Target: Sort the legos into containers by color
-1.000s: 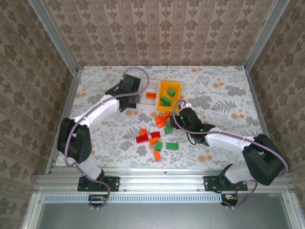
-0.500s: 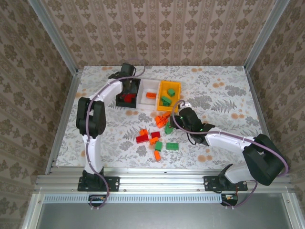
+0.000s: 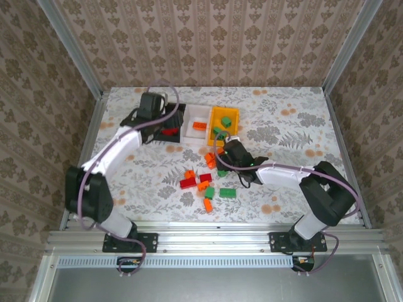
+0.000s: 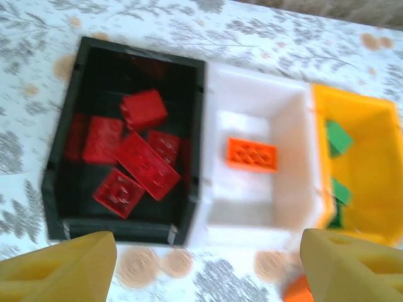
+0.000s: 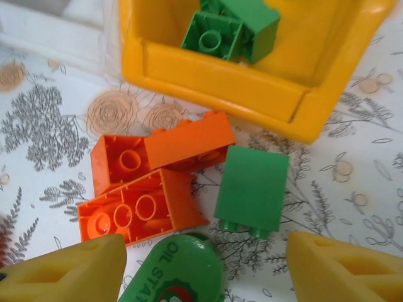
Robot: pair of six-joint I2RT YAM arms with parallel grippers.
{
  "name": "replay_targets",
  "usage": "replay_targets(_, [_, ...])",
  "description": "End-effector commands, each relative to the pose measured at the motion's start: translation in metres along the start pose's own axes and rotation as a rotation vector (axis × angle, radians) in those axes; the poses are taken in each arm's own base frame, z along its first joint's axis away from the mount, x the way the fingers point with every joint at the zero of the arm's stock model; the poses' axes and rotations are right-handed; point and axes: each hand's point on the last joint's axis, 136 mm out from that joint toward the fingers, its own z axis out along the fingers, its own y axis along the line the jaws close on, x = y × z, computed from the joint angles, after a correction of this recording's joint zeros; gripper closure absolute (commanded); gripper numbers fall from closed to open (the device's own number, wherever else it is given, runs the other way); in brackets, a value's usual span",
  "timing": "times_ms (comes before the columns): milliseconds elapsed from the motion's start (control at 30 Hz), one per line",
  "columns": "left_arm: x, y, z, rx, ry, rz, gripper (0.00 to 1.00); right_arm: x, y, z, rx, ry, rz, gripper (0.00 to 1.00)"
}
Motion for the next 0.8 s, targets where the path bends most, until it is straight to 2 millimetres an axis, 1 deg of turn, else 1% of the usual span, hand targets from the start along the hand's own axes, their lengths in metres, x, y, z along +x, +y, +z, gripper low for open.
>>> replay_targets(0, [0.066, -0.025, 0.006, 0.126, 0.08, -0.08, 0.21, 0.01, 0.014, 0.008, -0.023, 0.079, -0.027, 0.2])
replay_targets(33, [0.081, -0.027, 0.004, 0.14, 0.089, -0.105, 0.21, 0.014, 0.016, 0.011, -0.022, 0.102, -0.025, 0.19])
replay_targets(100, [0.109, -0.031, -0.001, 0.183, 0.096, -0.153, 0.2, 0.019, 0.017, 0.015, -0.007, 0.132, -0.019, 0.19])
replay_targets(200, [0.132, -0.035, -0.008, 0.223, 0.089, -0.189, 0.2, 0.021, 0.013, 0.015, 0.017, 0.12, 0.004, 0.21])
replay_targets(267, [0.141, -0.039, -0.012, 0.235, 0.091, -0.177, 0.2, 0.025, 0.011, 0.017, 0.035, 0.133, -0.005, 0.22])
replay_targets(400, [0.151, -0.036, -0.02, 0.224, 0.09, -0.162, 0.19, 0.033, 0.004, 0.02, 0.081, 0.152, -0.03, 0.22])
replay_targets(567, [0.155, -0.028, -0.032, 0.219, 0.065, -0.159, 0.19, 0.039, 0.008, 0.031, 0.098, 0.189, -0.052, 0.23])
replay_targets(667, [0.155, -0.025, -0.04, 0.215, 0.05, -0.15, 0.19, 0.037, 0.0, 0.031, 0.142, 0.166, -0.042, 0.24])
replay_targets(767, [0.157, -0.022, -0.043, 0.215, 0.04, -0.15, 0.18, 0.036, -0.011, 0.026, 0.19, 0.149, -0.043, 0.25])
